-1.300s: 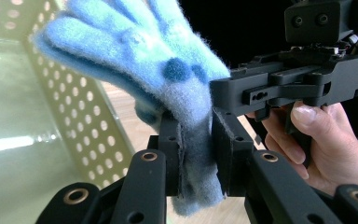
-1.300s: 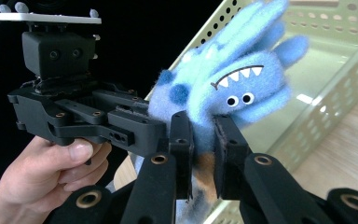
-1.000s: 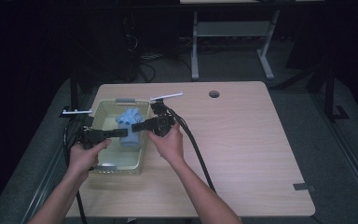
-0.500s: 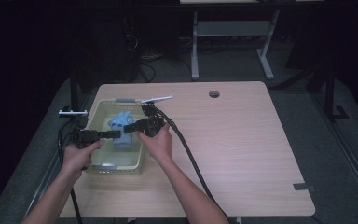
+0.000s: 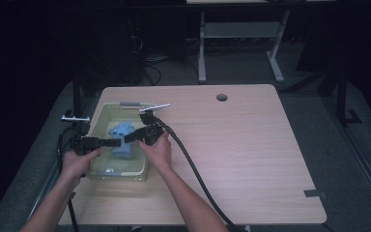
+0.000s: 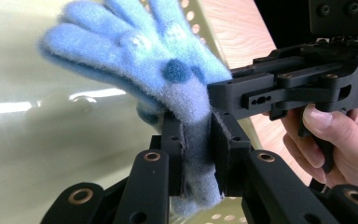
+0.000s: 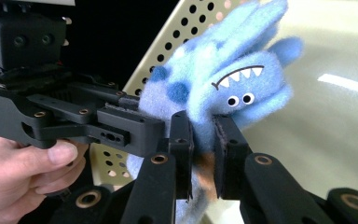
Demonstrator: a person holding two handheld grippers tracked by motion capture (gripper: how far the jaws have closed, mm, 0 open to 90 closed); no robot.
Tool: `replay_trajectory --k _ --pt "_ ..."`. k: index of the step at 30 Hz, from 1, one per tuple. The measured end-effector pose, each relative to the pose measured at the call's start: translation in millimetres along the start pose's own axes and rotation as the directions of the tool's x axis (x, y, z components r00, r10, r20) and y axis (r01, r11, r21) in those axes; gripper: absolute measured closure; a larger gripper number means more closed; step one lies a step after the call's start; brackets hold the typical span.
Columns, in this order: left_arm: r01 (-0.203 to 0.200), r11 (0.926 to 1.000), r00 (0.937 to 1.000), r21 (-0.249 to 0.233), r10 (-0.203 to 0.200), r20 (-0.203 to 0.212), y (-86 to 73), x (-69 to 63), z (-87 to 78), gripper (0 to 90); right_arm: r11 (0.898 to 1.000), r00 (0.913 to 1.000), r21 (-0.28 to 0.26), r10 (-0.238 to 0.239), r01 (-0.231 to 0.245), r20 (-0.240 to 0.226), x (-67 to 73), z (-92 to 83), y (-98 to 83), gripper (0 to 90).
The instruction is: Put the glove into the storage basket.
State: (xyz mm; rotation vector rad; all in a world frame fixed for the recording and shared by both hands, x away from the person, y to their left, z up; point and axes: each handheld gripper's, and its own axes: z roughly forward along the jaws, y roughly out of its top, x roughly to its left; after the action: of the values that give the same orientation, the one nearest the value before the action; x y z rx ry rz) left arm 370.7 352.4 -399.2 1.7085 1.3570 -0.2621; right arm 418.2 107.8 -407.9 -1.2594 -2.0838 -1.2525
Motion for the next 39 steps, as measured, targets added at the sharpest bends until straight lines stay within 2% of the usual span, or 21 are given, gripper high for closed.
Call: replay_trajectory --k 7,12,15,18,21,22,24,26,27,31,32,34,35,39 --pt "0.014 0.9997 0.9996 0.018 -0.013 -0.024 -2.6 5.5 3.2 75.9 1.000 0.9998 0.028 0.006 -0.006 0.017 -3.0 7.0 -0.5 78.9" --pt "0.008 0.9997 0.9990 0.024 -0.007 -0.044 -2.9 5.4 3.5 75.9 0.999 0.9993 0.037 -0.011 0.010 0.037 -2.4 8.9 -0.5 78.4" --pt "0.026 0.9993 0.9981 0.028 -0.024 -0.057 -2.9 5.8 4.0 75.8 0.999 0.9975 0.031 -0.023 0.021 0.067 -1.0 6.2 -0.1 77.0" --pt "0.029 0.9987 0.9944 0.043 -0.024 -0.103 -2.3 8.2 6.8 75.7 0.999 0.9951 0.024 -0.040 0.038 0.091 1.8 -0.1 0.8 76.7" --pt "0.051 0.9966 0.9913 0.065 -0.043 -0.125 -1.1 11.9 9.8 75.5 0.999 0.9946 0.013 -0.050 0.049 0.092 3.4 -7.8 1.5 76.1" --pt "0.057 0.9959 0.9888 0.070 -0.047 -0.142 0.0 11.0 11.2 75.5 0.999 0.9946 0.014 -0.048 0.047 0.092 4.8 -10.2 1.3 76.0" --pt "0.029 0.9927 0.9822 0.117 -0.007 -0.188 2.7 9.2 13.4 75.5 0.999 0.9946 0.011 -0.053 0.053 0.089 6.3 -14.4 0.8 75.6" --pt "0.029 0.9883 0.9770 0.149 0.003 -0.213 4.5 7.6 16.4 75.2 0.998 0.9946 0.008 -0.060 0.059 0.084 6.6 -18.7 -0.1 75.3" --pt "0.023 0.9850 0.9725 0.171 0.018 -0.232 5.1 6.6 18.8 74.8 0.998 0.9950 0.004 -0.058 0.057 0.082 6.8 -20.3 -0.7 75.2" --pt "0.035 0.9742 0.9552 0.223 0.033 -0.294 4.2 4.5 26.4 69.7 0.998 0.9958 -0.006 -0.054 0.054 0.074 5.6 -27.1 -3.5 75.2" --pt "0.043 0.9743 0.9512 0.221 0.027 -0.308 4.1 2.6 27.9 66.4 0.998 0.9959 -0.009 -0.054 0.055 0.072 5.0 -28.9 -4.4 75.1" --pt "0.038 0.9703 0.9403 0.239 0.046 -0.337 6.0 0.2 26.6 58.9 0.998 0.9954 -0.007 -0.058 0.058 0.077 4.2 -32.9 -6.3 74.8" --pt "0.039 0.9701 0.9358 0.239 0.049 -0.349 7.5 -1.7 24.7 57.3 0.998 0.9955 -0.011 -0.057 0.058 0.076 4.3 -35.7 -7.2 74.8" --pt "0.011 0.9754 0.9244 0.220 0.074 -0.374 15.9 -7.3 16.5 56.3 0.997 0.9953 -0.032 -0.066 0.068 0.071 5.0 -46.2 -8.8 74.8"
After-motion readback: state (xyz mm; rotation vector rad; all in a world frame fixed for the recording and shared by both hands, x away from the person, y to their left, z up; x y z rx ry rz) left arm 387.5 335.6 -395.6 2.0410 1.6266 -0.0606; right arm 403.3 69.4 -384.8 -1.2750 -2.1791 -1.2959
